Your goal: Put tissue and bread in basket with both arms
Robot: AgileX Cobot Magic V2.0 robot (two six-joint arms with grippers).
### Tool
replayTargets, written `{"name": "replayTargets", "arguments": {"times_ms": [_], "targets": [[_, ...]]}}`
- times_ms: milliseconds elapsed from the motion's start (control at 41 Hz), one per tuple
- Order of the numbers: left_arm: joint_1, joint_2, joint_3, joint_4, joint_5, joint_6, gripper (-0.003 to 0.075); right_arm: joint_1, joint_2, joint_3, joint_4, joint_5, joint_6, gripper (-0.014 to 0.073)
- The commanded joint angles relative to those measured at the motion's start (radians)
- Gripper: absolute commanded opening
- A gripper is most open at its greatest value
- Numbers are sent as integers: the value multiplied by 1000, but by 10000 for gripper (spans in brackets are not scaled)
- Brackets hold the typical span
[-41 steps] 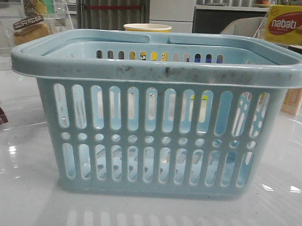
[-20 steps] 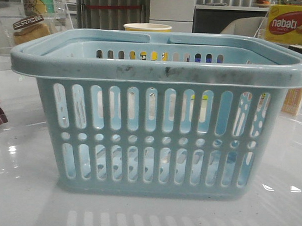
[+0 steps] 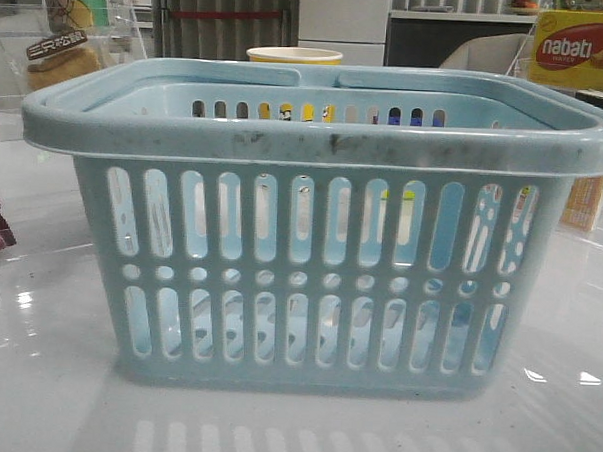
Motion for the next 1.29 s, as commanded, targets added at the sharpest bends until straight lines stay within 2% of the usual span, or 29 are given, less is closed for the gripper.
{"name": "replayTargets", "arguments": {"times_ms": [0, 268, 488, 756, 829, 902, 1000, 1049, 1122, 1268], "targets": [[-7, 91, -108, -4, 60, 1, 93, -3, 92, -101, -10, 53, -10, 48], [-7, 249, -148, -4, 254, 1, 93, -3, 252, -119, -10, 252, -10, 48], [-7, 335, -148, -4, 326, 1, 93, -3, 341, -81, -10, 282, -10, 48], [-7, 393, -148, -4, 326, 1, 94, -3, 406, -48, -10, 283, -10, 57], [-7, 406, -148, -4, 326, 1, 111, -3, 417, -48, -11, 287, -10, 104], [-7, 417, -148, -4, 326, 1, 181, -3, 426, -48, -12, 287, -10, 222], [-7, 418, -148, -2, 325, 1, 345, -3, 437, -48, -21, 286, -10, 435], [-7, 418, -148, -2, 323, 1, 437, -3, 444, -48, -21, 286, -10, 516], [-7, 418, -148, -2, 318, 1, 487, -3, 454, -48, -27, 286, -10, 573], [-7, 418, -148, -2, 318, 1, 488, -7, 503, -67, -44, 249, -10, 576]]}}
